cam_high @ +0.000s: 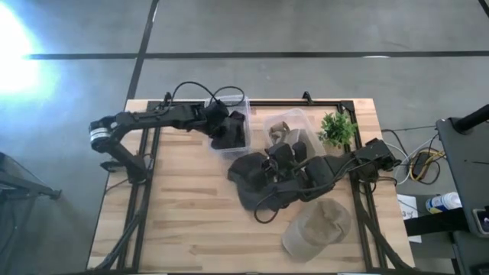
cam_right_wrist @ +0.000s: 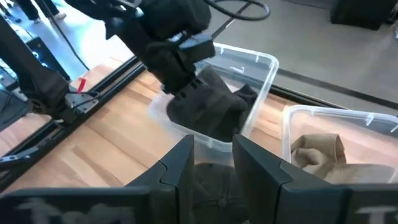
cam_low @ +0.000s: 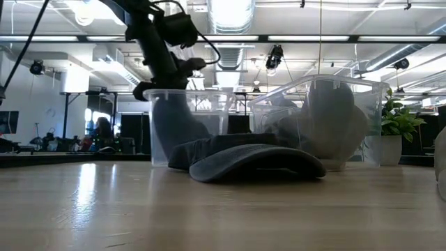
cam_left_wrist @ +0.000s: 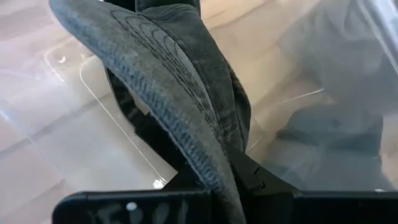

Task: Pick & Place hat
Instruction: Put the bottom black cap into the left transparent bin, then put the black cap into the left transparent bin

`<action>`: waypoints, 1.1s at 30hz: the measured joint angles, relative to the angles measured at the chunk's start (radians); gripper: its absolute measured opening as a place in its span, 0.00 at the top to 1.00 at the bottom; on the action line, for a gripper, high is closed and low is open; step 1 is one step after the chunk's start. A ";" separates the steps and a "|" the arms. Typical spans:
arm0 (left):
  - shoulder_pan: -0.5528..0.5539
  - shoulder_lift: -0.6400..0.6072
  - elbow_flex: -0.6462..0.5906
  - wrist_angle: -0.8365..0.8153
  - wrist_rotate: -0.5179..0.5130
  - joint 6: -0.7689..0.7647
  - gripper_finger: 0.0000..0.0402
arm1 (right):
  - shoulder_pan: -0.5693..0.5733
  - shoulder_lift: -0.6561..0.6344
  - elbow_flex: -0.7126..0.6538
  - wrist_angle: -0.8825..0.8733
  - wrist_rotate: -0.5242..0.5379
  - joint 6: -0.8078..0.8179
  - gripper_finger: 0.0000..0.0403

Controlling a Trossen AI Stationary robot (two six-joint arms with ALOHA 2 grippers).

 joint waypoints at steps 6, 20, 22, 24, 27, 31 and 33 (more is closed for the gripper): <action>0.003 -0.078 0.000 -0.057 0.007 0.065 0.98 | 0.000 0.000 -0.023 0.000 0.000 0.036 0.73; 0.000 -0.155 0.011 -0.275 -0.184 0.120 0.65 | 0.000 0.000 -0.043 0.005 -0.001 0.053 0.73; -0.001 -0.185 0.033 -0.305 -0.203 0.150 0.60 | 0.000 0.000 -0.043 0.005 -0.001 0.053 0.73; -0.003 -0.222 0.065 -0.332 -0.209 0.173 0.57 | 0.000 0.000 -0.043 0.005 0.000 0.052 0.73; -0.009 -0.283 0.128 -0.361 -0.212 0.186 0.55 | 0.000 0.000 -0.043 0.005 -0.008 0.049 0.73; -0.086 -0.392 0.200 -0.328 -0.187 0.209 0.55 | -0.006 0.000 -0.043 -0.001 -0.119 0.020 0.73; -0.160 -0.443 0.207 -0.297 -0.164 0.202 0.55 | -0.023 0.000 -0.057 -0.002 -0.236 0.017 0.73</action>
